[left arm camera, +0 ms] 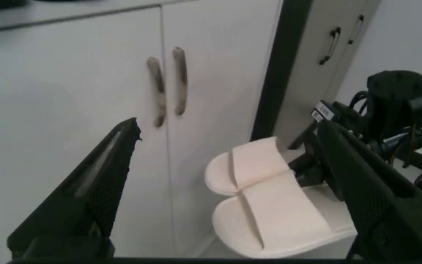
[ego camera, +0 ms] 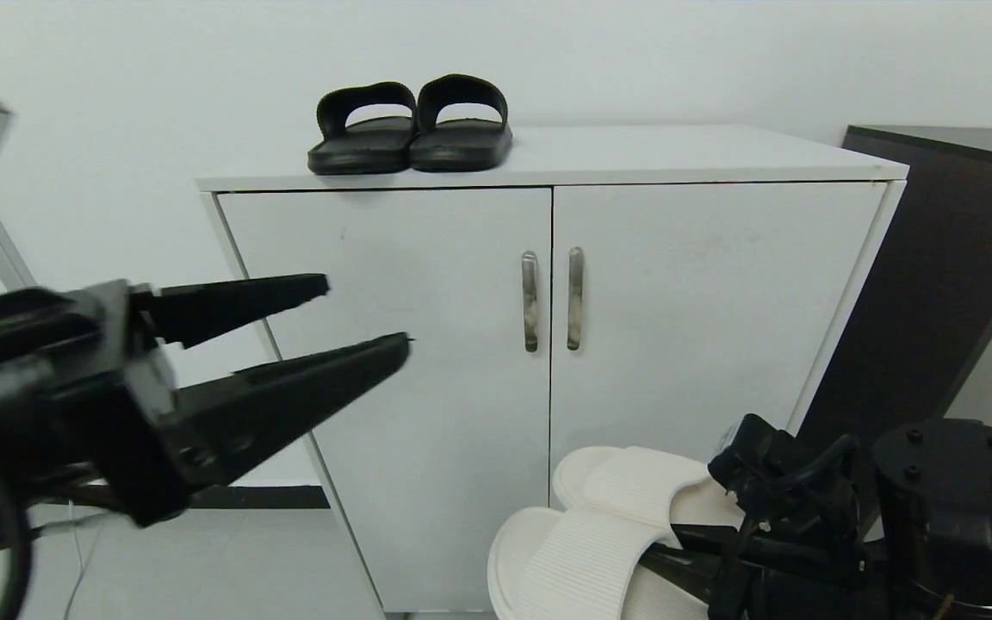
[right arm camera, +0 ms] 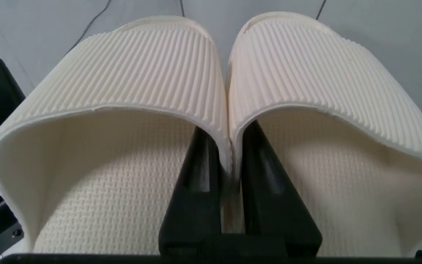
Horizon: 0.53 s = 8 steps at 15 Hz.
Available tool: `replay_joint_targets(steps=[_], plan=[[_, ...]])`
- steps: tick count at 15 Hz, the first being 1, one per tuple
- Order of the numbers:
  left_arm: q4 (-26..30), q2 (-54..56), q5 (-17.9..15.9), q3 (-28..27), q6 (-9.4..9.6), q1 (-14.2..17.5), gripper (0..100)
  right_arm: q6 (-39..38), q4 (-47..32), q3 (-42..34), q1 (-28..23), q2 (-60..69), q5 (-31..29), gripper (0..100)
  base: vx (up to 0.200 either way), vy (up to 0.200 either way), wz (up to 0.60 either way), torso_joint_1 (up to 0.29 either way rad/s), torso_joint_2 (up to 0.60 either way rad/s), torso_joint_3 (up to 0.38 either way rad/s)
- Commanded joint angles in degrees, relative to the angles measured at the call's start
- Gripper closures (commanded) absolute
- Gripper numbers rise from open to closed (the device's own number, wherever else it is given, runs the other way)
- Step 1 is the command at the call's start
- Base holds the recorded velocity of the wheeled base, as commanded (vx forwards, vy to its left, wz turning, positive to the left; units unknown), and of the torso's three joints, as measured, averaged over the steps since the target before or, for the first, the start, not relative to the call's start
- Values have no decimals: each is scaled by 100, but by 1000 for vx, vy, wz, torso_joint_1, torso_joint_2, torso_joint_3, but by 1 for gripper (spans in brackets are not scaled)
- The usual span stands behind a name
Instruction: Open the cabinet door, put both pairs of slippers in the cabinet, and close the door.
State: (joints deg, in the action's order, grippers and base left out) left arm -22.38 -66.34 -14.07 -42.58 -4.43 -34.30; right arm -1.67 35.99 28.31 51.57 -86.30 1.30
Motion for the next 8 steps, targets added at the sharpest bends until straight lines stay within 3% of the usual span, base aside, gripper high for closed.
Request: replay_joint_targets(steps=[1,5,8], plan=[[-117,-872,9,-339,-23,-463,0,-9,5,-36,-6,8,1,100,0,0,0,0,0,0],[-117,-1742,-166,-1191,-146,-744,0,-18,58,-27,3,-98,-16,100,0,0,0,0,0,0],[-117,-2375,-694,-1841,-428,-823,0,-9,84,-53,3,-124,-7,100,0,0,0,0,0,0]])
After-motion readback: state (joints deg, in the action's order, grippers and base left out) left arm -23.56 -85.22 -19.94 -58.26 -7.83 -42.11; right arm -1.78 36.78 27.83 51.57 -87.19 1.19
